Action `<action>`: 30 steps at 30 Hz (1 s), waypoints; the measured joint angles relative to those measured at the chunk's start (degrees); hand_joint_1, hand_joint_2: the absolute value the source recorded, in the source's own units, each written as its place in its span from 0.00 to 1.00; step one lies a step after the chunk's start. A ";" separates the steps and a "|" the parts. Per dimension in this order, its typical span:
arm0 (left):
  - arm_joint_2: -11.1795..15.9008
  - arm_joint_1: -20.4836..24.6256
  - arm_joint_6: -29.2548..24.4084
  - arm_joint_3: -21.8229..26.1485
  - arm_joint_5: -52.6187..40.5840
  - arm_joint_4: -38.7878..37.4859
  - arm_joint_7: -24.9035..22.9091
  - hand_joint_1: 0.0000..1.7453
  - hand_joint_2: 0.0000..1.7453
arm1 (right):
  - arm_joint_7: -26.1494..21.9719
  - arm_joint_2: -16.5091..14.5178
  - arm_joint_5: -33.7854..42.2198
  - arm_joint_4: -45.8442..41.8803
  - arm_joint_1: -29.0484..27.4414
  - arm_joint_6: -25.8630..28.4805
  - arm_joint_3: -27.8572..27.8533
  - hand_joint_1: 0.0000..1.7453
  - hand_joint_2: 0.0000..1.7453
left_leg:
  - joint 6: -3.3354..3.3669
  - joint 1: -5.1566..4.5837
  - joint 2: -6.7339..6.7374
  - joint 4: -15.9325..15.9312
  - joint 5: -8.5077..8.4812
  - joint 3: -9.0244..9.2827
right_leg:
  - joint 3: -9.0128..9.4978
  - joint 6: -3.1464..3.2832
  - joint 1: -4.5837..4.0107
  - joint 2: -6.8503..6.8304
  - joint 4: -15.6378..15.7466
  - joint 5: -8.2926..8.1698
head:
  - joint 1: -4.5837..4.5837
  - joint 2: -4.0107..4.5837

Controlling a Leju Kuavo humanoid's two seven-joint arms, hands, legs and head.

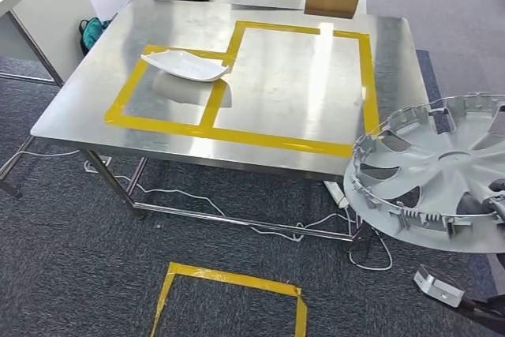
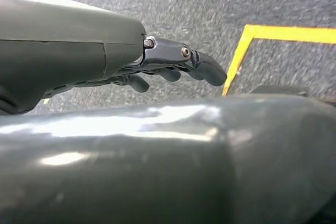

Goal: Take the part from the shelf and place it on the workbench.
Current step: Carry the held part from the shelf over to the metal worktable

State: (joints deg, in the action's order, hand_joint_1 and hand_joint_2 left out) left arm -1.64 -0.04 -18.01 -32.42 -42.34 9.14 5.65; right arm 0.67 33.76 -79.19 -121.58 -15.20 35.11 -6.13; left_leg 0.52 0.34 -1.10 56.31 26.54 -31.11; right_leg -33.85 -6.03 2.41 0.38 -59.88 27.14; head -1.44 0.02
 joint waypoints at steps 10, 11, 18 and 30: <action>0.07 0.24 -0.04 -0.87 -0.71 0.00 -0.10 0.00 0.00 | 0.18 -0.21 -0.15 0.34 0.04 -0.04 0.29 1.00 1.00 | -1.83 -0.16 0.48 15.88 5.72 -9.82 | 2.85 4.62 -0.83 0.39 0.64 2.02 | 0.69 0.00; 0.05 0.21 -0.04 -0.91 -0.76 0.00 -0.10 0.00 0.00 | 0.18 -0.21 -0.15 0.34 0.05 -0.04 0.31 1.00 1.00 | -1.54 -0.32 0.48 16.68 5.38 -11.04 | 3.39 4.72 -1.04 0.39 0.67 2.48 | 0.68 0.00; -0.02 0.02 -0.02 -1.16 -1.09 0.00 -0.31 0.00 0.00 | 0.20 -0.23 -0.23 0.51 0.19 -0.20 0.44 1.00 1.00 | 2.21 -2.35 0.46 2.08 -3.72 -7.07 | 7.31 4.16 -2.14 0.54 1.49 5.34 | 0.67 0.00; -0.45 -0.05 -0.88 -1.30 -1.46 0.01 -0.82 0.00 0.00 | 0.60 -0.27 -0.44 0.80 0.04 -0.38 0.89 1.00 1.00 | 1.70 -1.40 0.00 1.03 0.77 -0.10 | -1.80 1.69 -1.54 0.06 -3.36 1.41 | 0.23 0.00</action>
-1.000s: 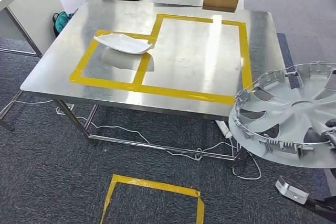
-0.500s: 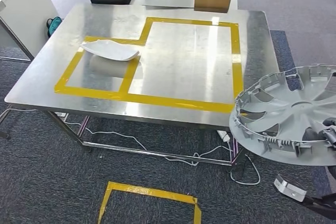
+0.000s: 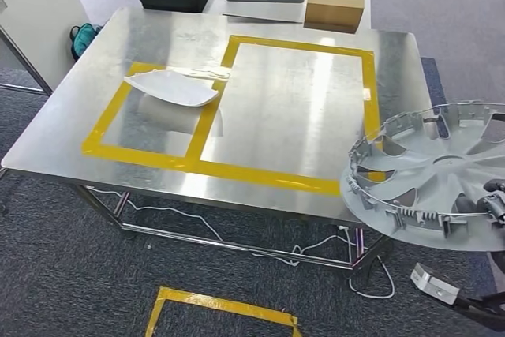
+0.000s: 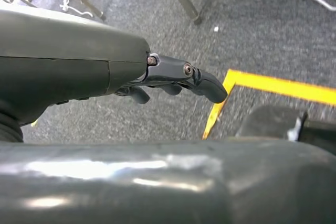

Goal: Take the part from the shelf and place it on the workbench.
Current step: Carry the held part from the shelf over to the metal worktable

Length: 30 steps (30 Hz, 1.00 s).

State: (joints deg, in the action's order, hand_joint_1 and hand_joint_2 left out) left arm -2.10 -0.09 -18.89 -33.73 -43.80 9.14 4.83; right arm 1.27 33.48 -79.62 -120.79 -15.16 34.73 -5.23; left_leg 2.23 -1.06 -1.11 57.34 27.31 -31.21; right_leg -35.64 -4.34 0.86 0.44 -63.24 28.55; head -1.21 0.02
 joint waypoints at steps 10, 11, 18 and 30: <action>0.20 0.02 -0.99 0.02 -0.03 -0.03 0.82 0.00 0.00 | 0.23 -0.24 -0.07 0.15 -0.88 -0.30 0.29 1.00 1.00 | 0.25 -0.33 0.02 -0.45 0.35 0.17 | 0.36 1.95 -0.05 0.14 3.46 -2.35 | 0.14 0.00; 0.20 0.04 -1.06 0.02 -0.08 -0.03 0.85 0.00 0.00 | 0.12 -0.34 -0.11 0.32 -0.69 -0.66 0.49 1.00 1.00 | 0.35 -0.31 0.02 -0.64 0.41 0.26 | 0.37 2.05 -0.11 0.16 3.47 -2.28 | 0.13 0.00; 0.20 0.13 -0.94 0.01 -0.45 -0.01 0.85 0.00 0.00 | 0.22 -2.07 -1.49 3.87 1.93 -2.15 4.06 1.00 1.00 | -1.55 -0.10 0.03 -1.11 0.34 0.37 | 0.51 2.52 -0.32 0.09 3.45 -2.31 | 0.10 0.00; 0.20 0.48 -1.04 -0.43 -1.85 -0.01 -0.08 0.00 0.00 | 1.91 -10.34 -0.94 15.71 6.59 -2.43 12.78 1.00 1.00 | -1.67 -0.15 0.03 -1.11 0.02 0.47 | 0.90 2.44 -0.28 0.09 4.03 -2.89 | 0.08 0.00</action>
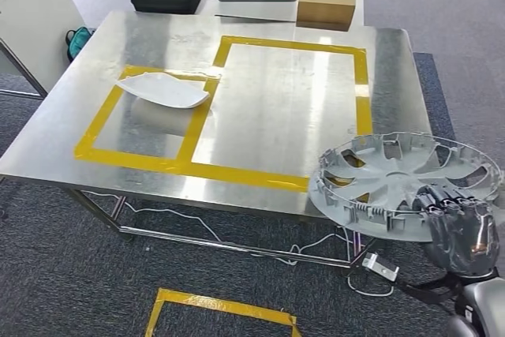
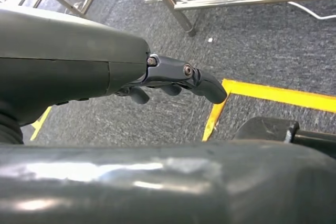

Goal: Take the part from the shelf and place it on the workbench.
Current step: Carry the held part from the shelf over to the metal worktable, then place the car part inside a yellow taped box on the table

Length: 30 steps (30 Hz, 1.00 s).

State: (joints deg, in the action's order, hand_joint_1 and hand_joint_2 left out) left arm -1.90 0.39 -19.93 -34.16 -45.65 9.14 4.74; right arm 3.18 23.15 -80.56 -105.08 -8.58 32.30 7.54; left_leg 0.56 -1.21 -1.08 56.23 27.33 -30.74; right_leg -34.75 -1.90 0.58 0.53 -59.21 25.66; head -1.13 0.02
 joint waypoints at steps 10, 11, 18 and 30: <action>0.00 0.26 -0.90 -0.61 -1.25 0.00 -0.85 0.00 0.00 | 0.89 -4.19 2.24 9.91 2.28 -2.20 1.94 1.00 1.00 | 0.02 -0.05 0.00 0.01 0.00 0.01 | 0.07 -0.08 0.07 -0.01 0.12 -0.05 | 0.01 0.00; 0.00 0.29 -1.02 -0.66 -1.41 0.00 -0.98 0.00 0.00 | 1.00 -4.61 2.60 11.24 2.60 -2.39 1.96 1.00 1.00 | 0.03 -0.06 0.00 0.01 0.00 0.01 | 0.07 -0.10 0.07 -0.01 0.12 -0.06 | 0.00 0.00; 0.02 0.45 -1.31 -0.97 -2.24 0.00 -1.13 0.00 0.00 | 1.02 -6.44 5.30 17.52 4.74 -4.07 1.93 1.00 1.00 | 0.05 -0.06 0.00 0.01 -0.01 0.01 | 0.07 -0.13 0.08 0.00 0.12 -0.09 | 0.01 0.00; 0.45 1.59 -0.69 -3.20 -5.37 0.02 -2.14 0.00 0.00 | -0.72 -8.75 10.14 34.10 19.56 -6.46 3.27 1.00 1.00 | 0.26 -0.09 -0.01 0.03 -0.25 -0.01 | 0.08 -0.17 0.10 -0.04 0.14 -0.31 | 0.01 0.00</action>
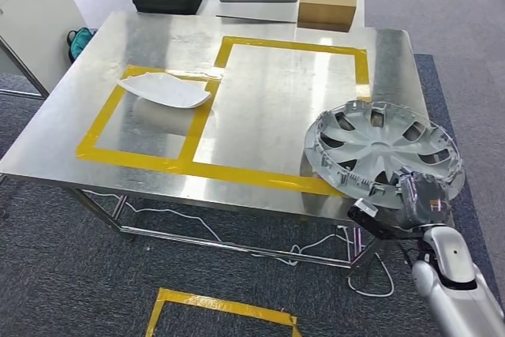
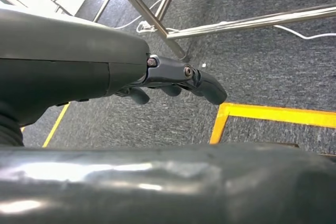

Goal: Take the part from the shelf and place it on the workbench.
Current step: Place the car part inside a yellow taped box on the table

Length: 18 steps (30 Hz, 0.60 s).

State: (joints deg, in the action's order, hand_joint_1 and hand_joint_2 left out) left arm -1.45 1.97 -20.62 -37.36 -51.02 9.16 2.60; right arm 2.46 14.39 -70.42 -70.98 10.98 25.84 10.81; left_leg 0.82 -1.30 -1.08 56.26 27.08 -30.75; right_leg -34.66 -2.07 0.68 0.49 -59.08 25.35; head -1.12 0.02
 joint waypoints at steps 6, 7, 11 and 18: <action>0.32 0.33 -0.26 -0.66 -1.13 0.02 -1.01 0.00 0.00 | 0.27 -0.92 -0.37 5.84 5.62 -0.35 1.06 1.00 1.00 | 0.01 0.00 0.05 0.00 -0.01 -0.10 | -0.02 -0.01 0.00 0.09 0.00 -0.05 | 0.01 0.00; 0.39 0.44 -0.21 -0.79 -1.39 0.03 -1.34 0.00 0.00 | 0.46 -1.23 -0.70 7.35 7.32 -0.56 1.45 1.00 1.00 | 0.01 0.00 0.05 0.00 -0.04 -0.08 | -0.03 0.00 0.00 0.10 0.01 -0.08 | 0.00 0.00; 0.64 0.86 0.41 -1.26 -1.93 0.14 -2.03 0.00 0.00 | 1.43 -2.70 -1.91 12.31 13.24 -1.14 3.16 1.00 1.00 | -0.03 0.00 0.02 0.01 -0.16 -0.07 | -0.05 0.05 0.00 0.03 0.04 -0.18 | 0.01 0.00; 0.85 0.98 0.47 -1.67 -2.05 0.17 -2.07 0.00 0.00 | 1.97 -3.98 -2.21 15.93 16.24 -1.01 4.73 1.00 1.00 | -0.04 0.00 0.00 0.01 -0.17 -0.10 | -0.06 0.05 0.00 0.01 0.04 -0.18 | 0.01 0.00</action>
State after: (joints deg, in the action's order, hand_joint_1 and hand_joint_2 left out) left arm -0.61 2.95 -20.15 -39.03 -53.08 9.33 0.54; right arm 4.43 10.41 -72.63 -55.04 27.22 24.83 15.53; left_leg 0.78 -1.30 -1.08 56.27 26.91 -30.85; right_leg -34.72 -2.02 0.68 0.50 -59.03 25.16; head -1.11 0.02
